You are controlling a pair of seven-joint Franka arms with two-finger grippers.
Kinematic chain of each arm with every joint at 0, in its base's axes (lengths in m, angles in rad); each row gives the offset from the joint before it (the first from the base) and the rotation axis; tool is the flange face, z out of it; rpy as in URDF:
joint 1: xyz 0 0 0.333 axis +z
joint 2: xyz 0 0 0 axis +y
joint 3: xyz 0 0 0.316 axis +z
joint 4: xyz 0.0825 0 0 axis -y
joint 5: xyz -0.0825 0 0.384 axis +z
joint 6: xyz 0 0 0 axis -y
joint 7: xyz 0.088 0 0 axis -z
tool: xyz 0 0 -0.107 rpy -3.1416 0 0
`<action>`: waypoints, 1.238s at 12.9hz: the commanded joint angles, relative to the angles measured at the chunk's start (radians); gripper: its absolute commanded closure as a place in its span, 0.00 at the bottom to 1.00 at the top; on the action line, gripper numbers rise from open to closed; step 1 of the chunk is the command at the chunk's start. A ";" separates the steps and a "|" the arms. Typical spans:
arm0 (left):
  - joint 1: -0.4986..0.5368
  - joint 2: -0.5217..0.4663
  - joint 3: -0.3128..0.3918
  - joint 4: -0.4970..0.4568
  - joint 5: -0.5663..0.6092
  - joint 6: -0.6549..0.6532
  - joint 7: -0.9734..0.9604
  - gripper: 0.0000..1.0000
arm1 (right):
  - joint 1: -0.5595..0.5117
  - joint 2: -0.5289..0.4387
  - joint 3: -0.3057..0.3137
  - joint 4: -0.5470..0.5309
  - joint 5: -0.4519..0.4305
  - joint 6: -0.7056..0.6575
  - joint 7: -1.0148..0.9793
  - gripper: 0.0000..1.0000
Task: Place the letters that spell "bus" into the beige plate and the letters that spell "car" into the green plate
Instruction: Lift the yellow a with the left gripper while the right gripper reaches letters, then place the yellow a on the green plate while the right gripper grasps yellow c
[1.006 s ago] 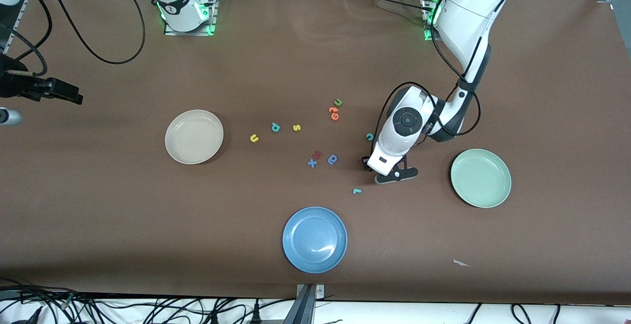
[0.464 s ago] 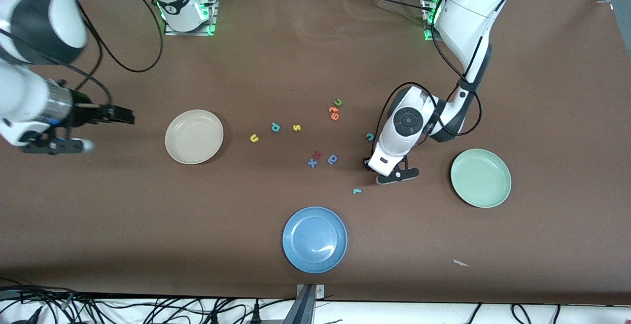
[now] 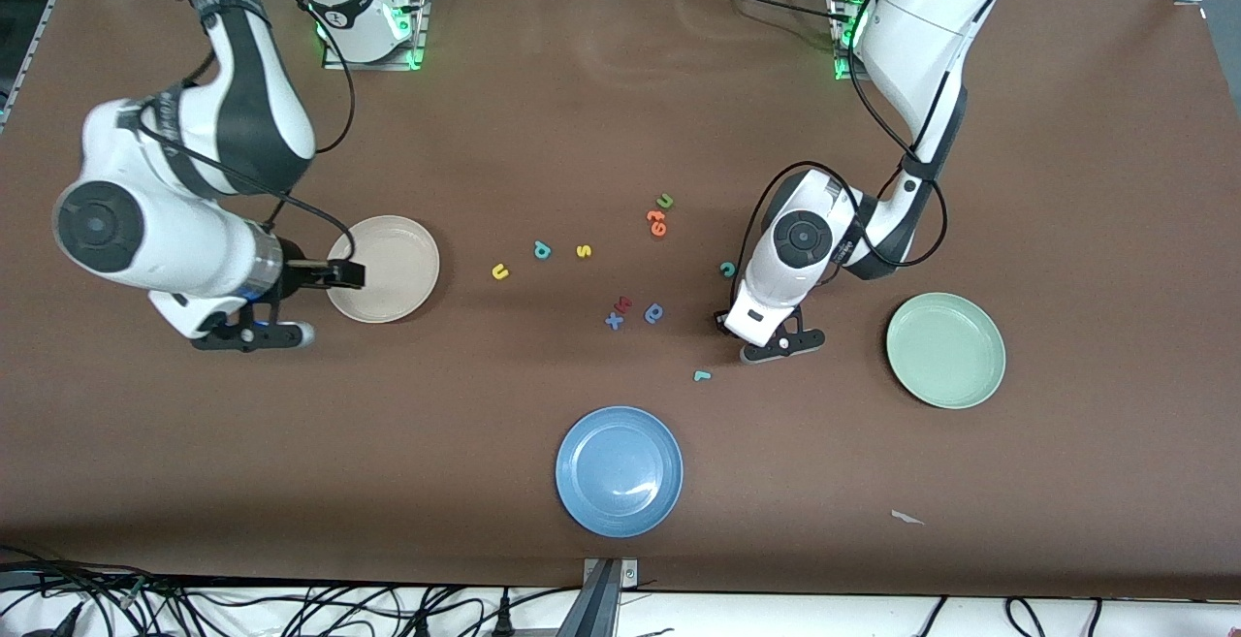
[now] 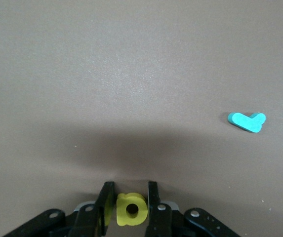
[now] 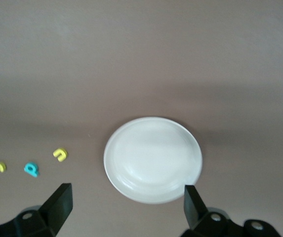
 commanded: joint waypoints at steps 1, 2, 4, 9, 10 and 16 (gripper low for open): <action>-0.018 0.012 0.005 0.003 0.030 0.006 -0.050 0.72 | 0.035 0.076 0.041 0.018 0.028 0.080 0.132 0.00; -0.018 0.012 0.005 0.003 0.030 0.006 -0.054 0.78 | 0.035 0.085 0.089 -0.027 0.014 0.152 0.191 0.00; -0.018 0.012 0.003 0.003 0.030 0.006 -0.067 0.88 | 0.036 0.079 0.132 -0.171 0.009 0.363 0.202 0.00; 0.023 -0.014 0.006 0.037 0.036 -0.061 0.000 0.94 | 0.038 0.125 0.218 -0.268 -0.087 0.549 0.292 0.00; 0.052 -0.035 0.005 0.037 0.038 -0.076 0.033 0.94 | 0.038 0.133 0.233 -0.290 -0.107 0.592 0.314 0.00; 0.336 -0.147 0.005 0.037 0.038 -0.274 0.549 0.95 | 0.039 0.120 0.258 -0.485 -0.155 0.789 0.319 0.00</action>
